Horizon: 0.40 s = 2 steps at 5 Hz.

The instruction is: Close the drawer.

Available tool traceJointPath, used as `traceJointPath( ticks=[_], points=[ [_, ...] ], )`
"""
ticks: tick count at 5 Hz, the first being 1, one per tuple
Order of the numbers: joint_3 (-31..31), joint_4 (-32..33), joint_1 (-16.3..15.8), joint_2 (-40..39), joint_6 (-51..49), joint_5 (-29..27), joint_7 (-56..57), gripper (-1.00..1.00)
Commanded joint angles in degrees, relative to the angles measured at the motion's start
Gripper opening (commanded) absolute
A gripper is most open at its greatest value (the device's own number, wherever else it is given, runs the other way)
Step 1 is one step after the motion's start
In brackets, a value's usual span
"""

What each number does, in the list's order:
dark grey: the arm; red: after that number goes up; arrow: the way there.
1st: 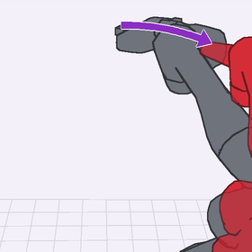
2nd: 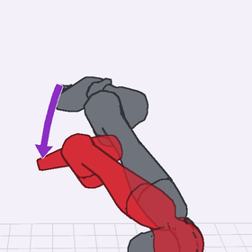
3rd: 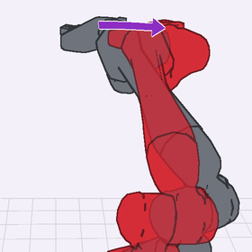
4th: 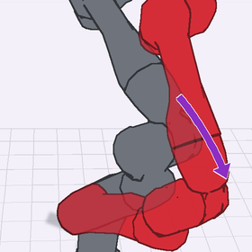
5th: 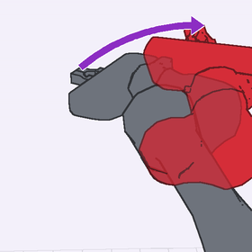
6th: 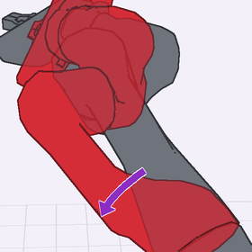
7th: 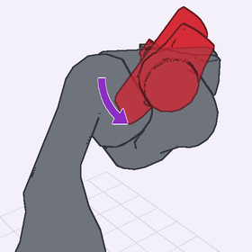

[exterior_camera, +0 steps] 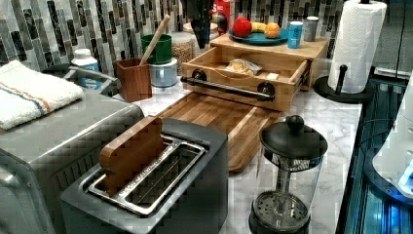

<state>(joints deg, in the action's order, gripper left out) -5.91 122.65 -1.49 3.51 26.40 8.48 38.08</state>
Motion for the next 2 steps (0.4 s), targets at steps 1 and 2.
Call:
traceJointPath(
  ticks=[1,2],
  points=[
    [0.74,4.49,0.83,-6.8,8.07,6.0,-2.13,-1.0],
    [0.44,4.3,0.97,-9.78,8.12,5.43,-3.93,-1.0]
  ],
)
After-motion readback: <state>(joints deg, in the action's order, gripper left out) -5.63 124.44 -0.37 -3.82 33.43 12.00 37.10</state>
